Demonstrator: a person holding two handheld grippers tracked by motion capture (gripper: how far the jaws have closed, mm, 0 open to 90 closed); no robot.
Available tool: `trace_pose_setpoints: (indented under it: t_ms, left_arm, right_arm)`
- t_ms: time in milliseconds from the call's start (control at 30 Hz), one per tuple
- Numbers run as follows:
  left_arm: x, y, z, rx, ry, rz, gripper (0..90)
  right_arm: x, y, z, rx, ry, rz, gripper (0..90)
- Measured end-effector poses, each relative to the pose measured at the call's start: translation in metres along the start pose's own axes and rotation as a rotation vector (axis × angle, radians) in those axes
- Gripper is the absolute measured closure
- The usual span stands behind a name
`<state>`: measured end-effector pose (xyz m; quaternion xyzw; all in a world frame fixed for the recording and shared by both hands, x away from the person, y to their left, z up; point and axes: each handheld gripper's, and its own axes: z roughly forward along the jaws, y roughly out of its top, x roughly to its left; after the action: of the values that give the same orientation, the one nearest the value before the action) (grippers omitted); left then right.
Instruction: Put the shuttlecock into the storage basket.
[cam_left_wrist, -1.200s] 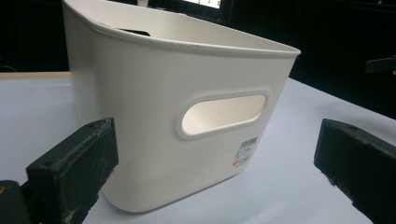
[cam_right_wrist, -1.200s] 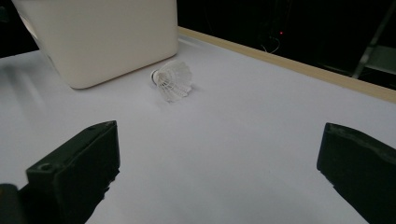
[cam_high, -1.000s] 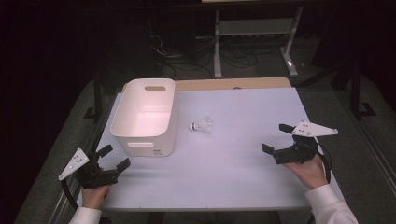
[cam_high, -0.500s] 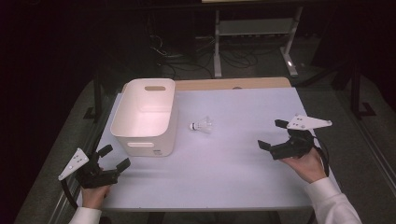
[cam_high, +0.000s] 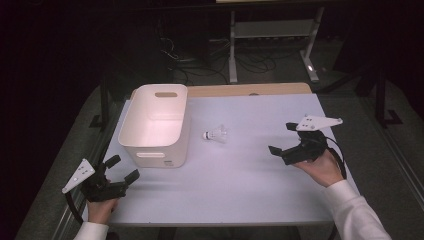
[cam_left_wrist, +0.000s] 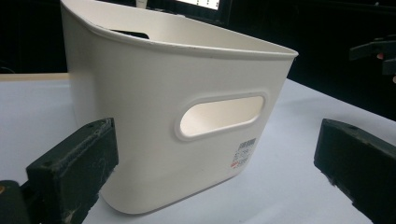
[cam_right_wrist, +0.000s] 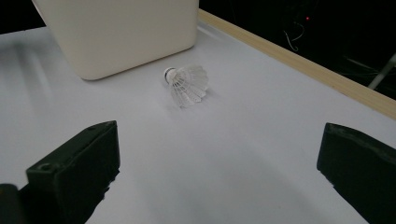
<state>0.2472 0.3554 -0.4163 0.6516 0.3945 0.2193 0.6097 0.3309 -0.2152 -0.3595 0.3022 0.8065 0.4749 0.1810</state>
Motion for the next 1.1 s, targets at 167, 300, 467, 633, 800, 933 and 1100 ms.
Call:
trace_pose_setpoints:
  t_ms: [167, 300, 467, 633, 800, 933, 1100]
  left_arm:
    - [0.0, 0.0, 0.0, 0.0, -0.001, 0.0, 0.0]
    - [0.0, 0.0, 0.0, 0.001, -0.001, 0.0, 0.0]
    - [0.0, 0.0, 0.0, -0.002, -0.002, -0.001, 0.0]
    - [0.0, 0.0, 0.0, -0.002, -0.002, -0.001, 0.0]
    - [0.0, 0.0, 0.0, -0.003, -0.004, -0.002, 0.0]
    - [0.0, 0.0, 0.0, -0.002, -0.003, -0.001, 0.0]
    - [0.0, 0.0, 0.0, -0.002, -0.002, -0.002, 0.0]
  right_arm:
    - [0.0, 0.01, 0.009, 0.026, 0.022, -0.018, 0.0]
    - [0.0, 0.015, 0.013, 0.04, 0.031, -0.027, 0.0]
    - [-0.001, 0.023, 0.023, 0.057, 0.052, -0.043, 0.0]
    - [0.0, 0.03, 0.032, 0.072, 0.07, -0.045, 0.0]
    - [-0.001, 0.037, 0.038, 0.082, 0.084, -0.052, 0.0]
    - [-0.001, 0.04, 0.042, 0.091, 0.088, -0.056, 0.0]
    - [-0.003, 0.044, 0.048, 0.105, 0.097, -0.06, 0.0]
